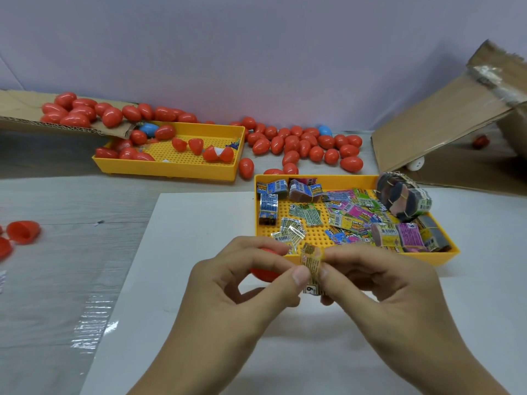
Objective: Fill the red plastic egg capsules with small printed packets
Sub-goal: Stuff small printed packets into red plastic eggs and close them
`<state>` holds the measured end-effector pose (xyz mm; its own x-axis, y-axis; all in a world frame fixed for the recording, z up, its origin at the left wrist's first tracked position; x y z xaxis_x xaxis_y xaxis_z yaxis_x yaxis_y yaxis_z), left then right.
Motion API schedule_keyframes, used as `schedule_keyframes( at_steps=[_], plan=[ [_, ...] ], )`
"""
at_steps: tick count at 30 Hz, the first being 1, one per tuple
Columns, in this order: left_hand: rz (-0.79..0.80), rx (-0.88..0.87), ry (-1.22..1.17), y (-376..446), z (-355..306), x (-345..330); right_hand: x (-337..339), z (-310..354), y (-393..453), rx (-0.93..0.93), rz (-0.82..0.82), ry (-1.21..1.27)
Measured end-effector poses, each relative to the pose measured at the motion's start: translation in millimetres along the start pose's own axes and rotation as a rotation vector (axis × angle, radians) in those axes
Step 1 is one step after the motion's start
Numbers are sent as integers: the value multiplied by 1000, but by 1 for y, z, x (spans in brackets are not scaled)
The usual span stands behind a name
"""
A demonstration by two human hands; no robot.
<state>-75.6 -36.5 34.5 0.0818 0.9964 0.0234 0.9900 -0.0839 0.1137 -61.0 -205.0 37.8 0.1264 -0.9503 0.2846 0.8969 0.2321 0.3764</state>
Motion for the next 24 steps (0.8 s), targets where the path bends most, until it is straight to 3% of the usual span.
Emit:
schedule_keyframes(
  at_steps=[7, 15, 20, 24],
  plan=[
    [0, 19, -85, 2, 1, -1, -1, -1, -2, 18, -9, -19],
    [49, 77, -172, 1, 3, 1, 7, 0, 2, 137, -34, -230],
    [80, -20, -34, -3, -1, -3, 5, 2, 0, 255, -21, -289],
    [52, -122, 36, -5, -5, -6, 6, 0, 0, 243, -15, -274]
  ],
)
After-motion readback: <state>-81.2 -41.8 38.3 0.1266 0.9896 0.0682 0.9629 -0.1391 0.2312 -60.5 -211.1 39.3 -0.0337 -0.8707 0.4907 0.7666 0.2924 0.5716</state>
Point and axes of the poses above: each hand's wrist, its own y-axis towards the middle knuckle, its own x-axis out of the back of the hand, z = x × y, the point moved 1 cm from there along y, towards the middle knuckle, and after that the axes turned 5 degrees about z, right-handed, at the moved point
